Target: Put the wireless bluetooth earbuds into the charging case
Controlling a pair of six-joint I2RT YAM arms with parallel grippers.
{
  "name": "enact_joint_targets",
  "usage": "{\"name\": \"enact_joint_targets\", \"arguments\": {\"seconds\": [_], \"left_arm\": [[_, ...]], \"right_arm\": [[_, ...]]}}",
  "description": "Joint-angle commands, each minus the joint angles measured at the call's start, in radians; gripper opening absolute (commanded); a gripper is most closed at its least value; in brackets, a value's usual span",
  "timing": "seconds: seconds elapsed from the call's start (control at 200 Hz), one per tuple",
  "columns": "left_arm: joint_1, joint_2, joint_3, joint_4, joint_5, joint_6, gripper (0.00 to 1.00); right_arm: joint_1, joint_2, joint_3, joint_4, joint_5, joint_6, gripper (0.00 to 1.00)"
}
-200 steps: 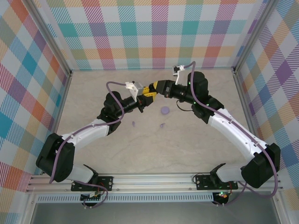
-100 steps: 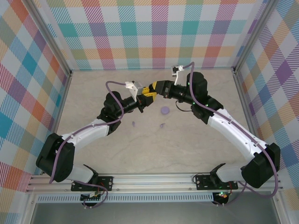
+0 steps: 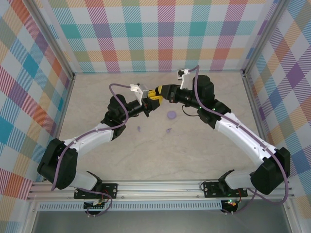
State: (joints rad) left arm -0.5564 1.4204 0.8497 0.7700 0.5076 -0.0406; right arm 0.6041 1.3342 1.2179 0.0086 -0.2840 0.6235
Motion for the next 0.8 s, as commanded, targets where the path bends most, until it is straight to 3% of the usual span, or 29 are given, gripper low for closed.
{"name": "enact_joint_targets", "arguments": {"seconds": [0.0, 0.795], "left_arm": [[-0.017, -0.019, 0.033, 0.055, 0.02, -0.014, 0.07], [-0.017, -0.025, 0.04, 0.04, 0.009, -0.012, 0.06]], "right_arm": [[0.008, 0.005, 0.011, -0.001, 0.017, -0.031, 0.23], [0.018, -0.001, 0.014, -0.091, 0.102, -0.072, 0.27]]}}
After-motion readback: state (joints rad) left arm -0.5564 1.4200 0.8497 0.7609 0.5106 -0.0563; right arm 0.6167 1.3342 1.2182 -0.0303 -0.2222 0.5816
